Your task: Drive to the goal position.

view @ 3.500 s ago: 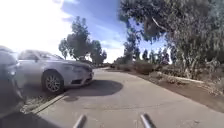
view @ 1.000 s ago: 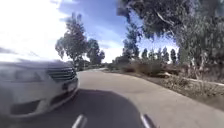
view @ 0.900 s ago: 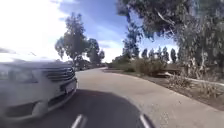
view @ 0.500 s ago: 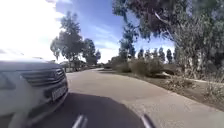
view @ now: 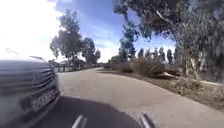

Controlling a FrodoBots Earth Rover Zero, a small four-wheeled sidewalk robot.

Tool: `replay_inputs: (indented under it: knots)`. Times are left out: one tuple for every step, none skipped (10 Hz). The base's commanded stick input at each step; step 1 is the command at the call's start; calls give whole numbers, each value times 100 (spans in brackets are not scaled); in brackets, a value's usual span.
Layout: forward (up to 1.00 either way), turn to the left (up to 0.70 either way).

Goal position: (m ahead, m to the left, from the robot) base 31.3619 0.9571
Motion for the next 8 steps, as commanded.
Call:
replay_inputs:
  knots:
    - [70,0]
    - [70,0]
    - [70,0]
    - [70,0]
    - [70,0]
    - [70,0]
    - [70,0]
    - [70,0]
